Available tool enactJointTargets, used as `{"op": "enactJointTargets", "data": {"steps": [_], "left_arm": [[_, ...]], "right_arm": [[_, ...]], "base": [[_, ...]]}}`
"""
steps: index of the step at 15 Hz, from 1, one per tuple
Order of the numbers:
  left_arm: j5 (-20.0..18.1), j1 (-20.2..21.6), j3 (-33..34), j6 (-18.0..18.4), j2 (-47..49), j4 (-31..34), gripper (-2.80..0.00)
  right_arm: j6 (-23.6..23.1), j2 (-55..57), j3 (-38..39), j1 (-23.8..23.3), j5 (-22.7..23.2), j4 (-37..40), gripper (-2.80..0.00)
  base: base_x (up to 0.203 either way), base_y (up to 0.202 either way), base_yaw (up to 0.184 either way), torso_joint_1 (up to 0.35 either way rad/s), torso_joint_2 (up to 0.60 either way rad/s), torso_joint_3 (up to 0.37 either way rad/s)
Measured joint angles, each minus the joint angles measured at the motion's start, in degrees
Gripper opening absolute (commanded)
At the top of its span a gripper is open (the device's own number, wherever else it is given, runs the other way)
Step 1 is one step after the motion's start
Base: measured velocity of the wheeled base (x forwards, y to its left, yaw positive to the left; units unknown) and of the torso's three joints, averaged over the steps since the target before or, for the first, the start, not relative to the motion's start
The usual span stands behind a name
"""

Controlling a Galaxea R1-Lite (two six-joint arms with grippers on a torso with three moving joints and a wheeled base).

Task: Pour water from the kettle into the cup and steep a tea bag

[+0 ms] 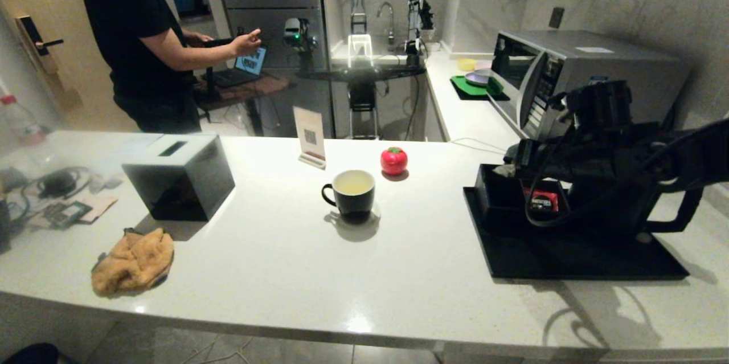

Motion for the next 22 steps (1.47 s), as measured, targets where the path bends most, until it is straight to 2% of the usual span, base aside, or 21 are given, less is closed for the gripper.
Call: {"op": "enactJointTargets", "data": {"steps": [5, 10, 11, 20, 22], "left_arm": [[0.0, 0.02, 0.0, 0.02, 0.0, -0.01, -2.8], [0.0, 0.02, 0.0, 0.02, 0.0, -0.04, -2.8], [-0.01, 0.02, 0.0, 0.01, 0.0, -0.03, -2.8], [0.01, 0.0, 0.02, 0.0, 0.01, -0.01, -2.8], [0.0, 0.02, 0.02, 0.02, 0.0, -0.01, -2.8]], "right_arm": [[-0.05, 2.6, -5.8, -2.69, -0.09, 7.21, -2.8], [-0.05, 4.63, -8.23, -4.62, -0.05, 8.24, -2.8], [0.0, 4.92, -8.46, -4.75, -0.02, 8.31, 0.0], [-0.22, 7.16, -8.93, -4.91, -0.11, 7.68, 0.0], [0.45, 7.91, -8.93, -4.91, -0.09, 5.47, 0.0]], "base": [[0.0, 0.0, 0.0, 0.0, 0.0, 0.0], [0.0, 0.0, 0.0, 0.0, 0.0, 0.0], [0.0, 0.0, 0.0, 0.0, 0.0, 0.0], [0.0, 0.0, 0.0, 0.0, 0.0, 0.0], [0.0, 0.0, 0.0, 0.0, 0.0, 0.0]]}}
